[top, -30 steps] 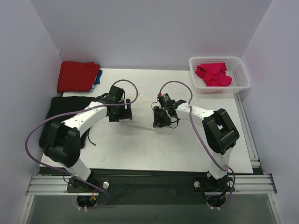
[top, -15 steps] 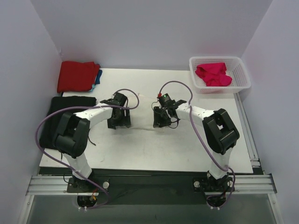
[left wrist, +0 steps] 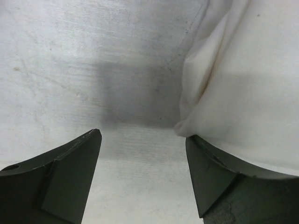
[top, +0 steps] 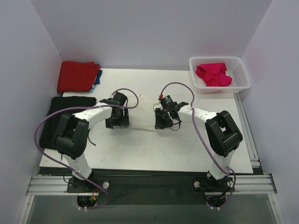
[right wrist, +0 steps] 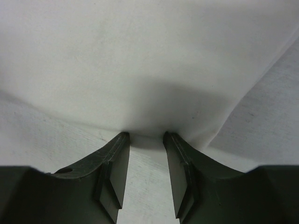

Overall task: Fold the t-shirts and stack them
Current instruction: Put the neatly folded tshirt into the corner of the board with the left arm

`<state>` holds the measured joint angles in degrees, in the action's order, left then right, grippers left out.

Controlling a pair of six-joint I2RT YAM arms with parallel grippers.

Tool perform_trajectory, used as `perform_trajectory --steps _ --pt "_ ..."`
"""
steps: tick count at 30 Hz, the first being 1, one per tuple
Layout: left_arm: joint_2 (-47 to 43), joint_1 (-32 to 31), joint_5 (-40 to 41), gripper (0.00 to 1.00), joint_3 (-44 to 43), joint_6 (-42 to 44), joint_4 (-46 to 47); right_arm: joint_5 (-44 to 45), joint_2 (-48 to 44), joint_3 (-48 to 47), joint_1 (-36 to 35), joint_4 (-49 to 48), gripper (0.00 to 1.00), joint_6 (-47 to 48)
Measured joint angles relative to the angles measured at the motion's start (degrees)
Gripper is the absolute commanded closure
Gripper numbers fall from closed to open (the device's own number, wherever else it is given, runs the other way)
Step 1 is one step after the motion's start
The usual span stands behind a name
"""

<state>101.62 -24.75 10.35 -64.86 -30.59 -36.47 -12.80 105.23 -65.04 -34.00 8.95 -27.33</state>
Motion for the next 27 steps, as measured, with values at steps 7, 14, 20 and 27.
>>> perform_trajectory --steps 7,14,20,27 --pt "-10.4 0.9 -2.4 0.15 -1.3 1.1 0.0 3.1 -7.0 2.0 0.1 7.4 0.57 0.4" --pt "-11.4 5.3 -14.0 0.15 -2.7 0.1 8.0 5.9 -15.2 -1.7 1.1 11.6 0.5 0.4" --pt "-0.5 6.8 -24.5 0.15 -2.7 -1.3 14.2 6.3 -19.2 -2.7 3.0 13.0 0.5 0.3" --pt "6.0 7.1 -29.5 0.11 -3.0 -3.3 18.5 6.5 -21.1 -1.5 4.7 13.6 0.5 0.3"
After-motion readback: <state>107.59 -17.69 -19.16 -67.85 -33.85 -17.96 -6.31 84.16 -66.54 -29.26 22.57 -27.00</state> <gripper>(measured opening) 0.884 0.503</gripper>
